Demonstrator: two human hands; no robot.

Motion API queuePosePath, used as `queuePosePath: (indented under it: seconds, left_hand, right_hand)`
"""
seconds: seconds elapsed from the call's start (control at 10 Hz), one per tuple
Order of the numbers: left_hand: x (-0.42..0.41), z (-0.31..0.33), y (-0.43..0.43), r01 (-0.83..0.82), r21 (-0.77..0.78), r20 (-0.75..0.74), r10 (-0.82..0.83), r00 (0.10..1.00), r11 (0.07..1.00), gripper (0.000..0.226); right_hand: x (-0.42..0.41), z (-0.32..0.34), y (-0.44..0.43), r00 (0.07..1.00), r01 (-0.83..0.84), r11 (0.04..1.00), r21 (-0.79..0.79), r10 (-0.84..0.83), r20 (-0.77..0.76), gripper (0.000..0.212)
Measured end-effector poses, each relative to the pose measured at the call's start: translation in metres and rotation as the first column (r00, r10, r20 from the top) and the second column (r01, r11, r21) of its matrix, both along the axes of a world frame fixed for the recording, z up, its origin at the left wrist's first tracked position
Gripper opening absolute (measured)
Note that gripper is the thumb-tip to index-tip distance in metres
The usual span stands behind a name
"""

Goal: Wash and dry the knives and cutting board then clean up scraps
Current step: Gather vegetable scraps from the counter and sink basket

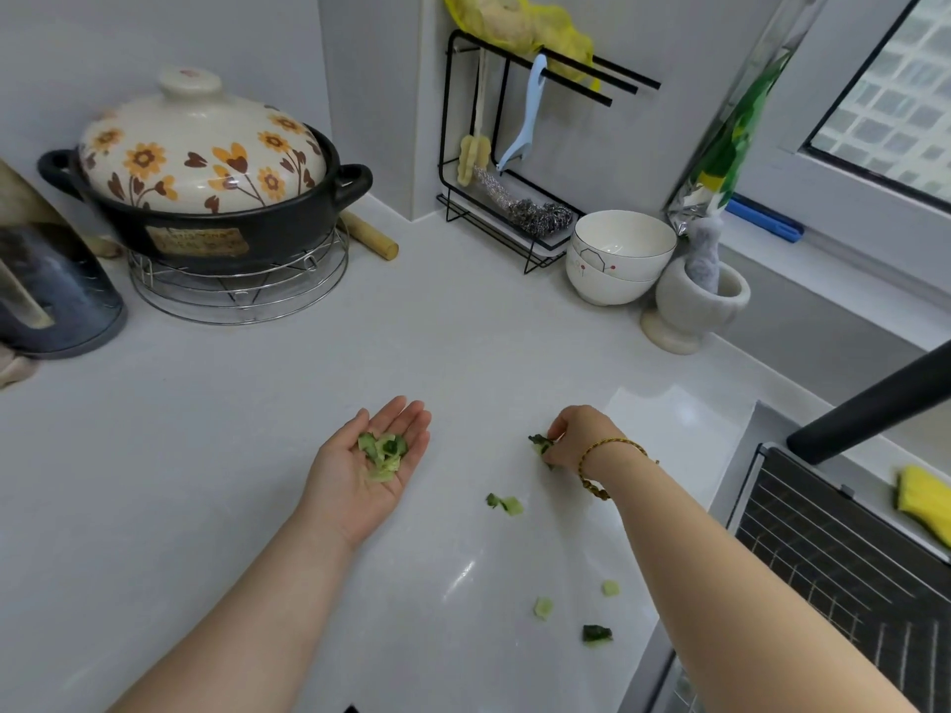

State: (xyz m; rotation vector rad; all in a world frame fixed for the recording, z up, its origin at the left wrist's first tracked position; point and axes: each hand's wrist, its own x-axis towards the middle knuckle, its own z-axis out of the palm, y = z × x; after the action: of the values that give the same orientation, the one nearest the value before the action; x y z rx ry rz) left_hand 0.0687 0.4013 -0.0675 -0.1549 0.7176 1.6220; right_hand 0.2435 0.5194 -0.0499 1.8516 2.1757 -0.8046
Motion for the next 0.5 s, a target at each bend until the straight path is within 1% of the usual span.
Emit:
queuePosePath:
  seconds: [0.1,0.2,0.3,0.4,0.5]
  left_hand:
    - [-0.001,0.000,0.000,-0.006,-0.003,-0.002,0.006,1.000,1.000,0.059]
    - [-0.003,-0.001,0.000,-0.011,-0.008,0.002,0.011,1.000,1.000,0.059]
    - [-0.003,-0.002,0.000,-0.014,-0.009,0.002,0.014,1.000,1.000,0.059]
    - [-0.001,-0.002,0.001,-0.020,-0.006,0.015,0.020,1.000,1.000,0.059]
    - [0.001,-0.002,0.001,-0.018,-0.010,0.030,0.018,0.999,1.000,0.060]
  right_hand:
    - [-0.003,0.003,0.001,0.999,-0.028,0.999,-0.021,0.029,0.045,0.023]
    - [-0.001,0.002,-0.001,0.999,-0.038,0.999,-0.016,0.038,0.034,0.012]
    - [0.004,-0.001,-0.006,0.999,-0.033,0.999,0.032,0.034,-0.024,0.013]
    - [0.008,-0.006,-0.011,0.996,0.003,0.998,0.070,0.003,-0.094,0.029]
    - [0.012,-0.005,-0.016,0.977,0.077,0.995,0.069,-0.062,-0.202,0.030]
